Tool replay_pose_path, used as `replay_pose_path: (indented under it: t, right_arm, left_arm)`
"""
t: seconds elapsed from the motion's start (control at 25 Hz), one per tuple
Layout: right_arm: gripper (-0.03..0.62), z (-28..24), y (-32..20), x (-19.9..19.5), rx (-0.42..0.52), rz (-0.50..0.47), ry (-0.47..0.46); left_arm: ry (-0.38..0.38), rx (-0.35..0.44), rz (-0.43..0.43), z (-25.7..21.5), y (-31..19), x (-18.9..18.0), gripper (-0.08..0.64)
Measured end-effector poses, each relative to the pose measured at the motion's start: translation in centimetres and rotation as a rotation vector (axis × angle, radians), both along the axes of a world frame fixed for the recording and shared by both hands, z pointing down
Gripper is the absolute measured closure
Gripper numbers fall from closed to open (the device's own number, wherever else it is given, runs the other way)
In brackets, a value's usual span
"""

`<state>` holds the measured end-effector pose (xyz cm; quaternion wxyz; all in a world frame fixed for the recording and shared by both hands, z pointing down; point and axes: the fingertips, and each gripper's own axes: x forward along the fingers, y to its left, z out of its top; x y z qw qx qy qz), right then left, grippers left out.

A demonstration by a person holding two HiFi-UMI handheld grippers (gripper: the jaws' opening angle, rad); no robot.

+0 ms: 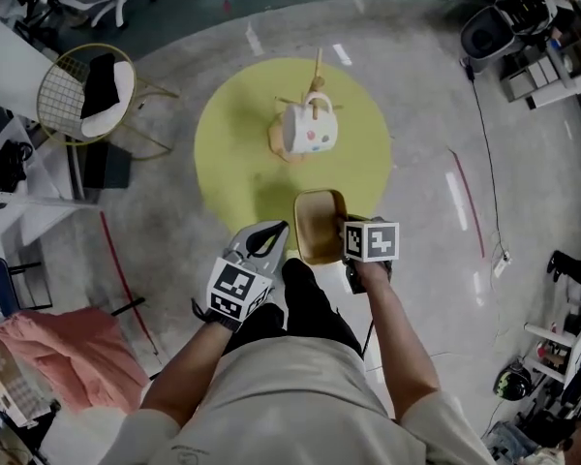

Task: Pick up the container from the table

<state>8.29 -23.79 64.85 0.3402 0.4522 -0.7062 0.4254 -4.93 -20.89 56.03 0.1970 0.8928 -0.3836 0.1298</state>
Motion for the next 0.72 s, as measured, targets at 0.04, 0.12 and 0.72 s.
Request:
replay_pose_path:
  t: [0.04, 0.12, 0.72]
  right_arm:
    - [0.569, -0.9, -0.1, 0.1, 0.012, -0.004, -0.007]
    - [0.569, -2.5, 0.3, 0.0, 0.027, -0.011, -0.020]
    - [0.571, -11.5, 3.7, -1.2, 0.176, -0.040, -0.071]
  left_arm:
    - [-0.001, 0.009, 0.003, -0.7, 0.0, 0.3, 0.554]
    - [0.002, 0.017, 0.005, -2.0, 0.6, 0.7, 0.554]
    - [0.030, 0.105, 0.021, -9.5, 4.6, 0.3, 0.554]
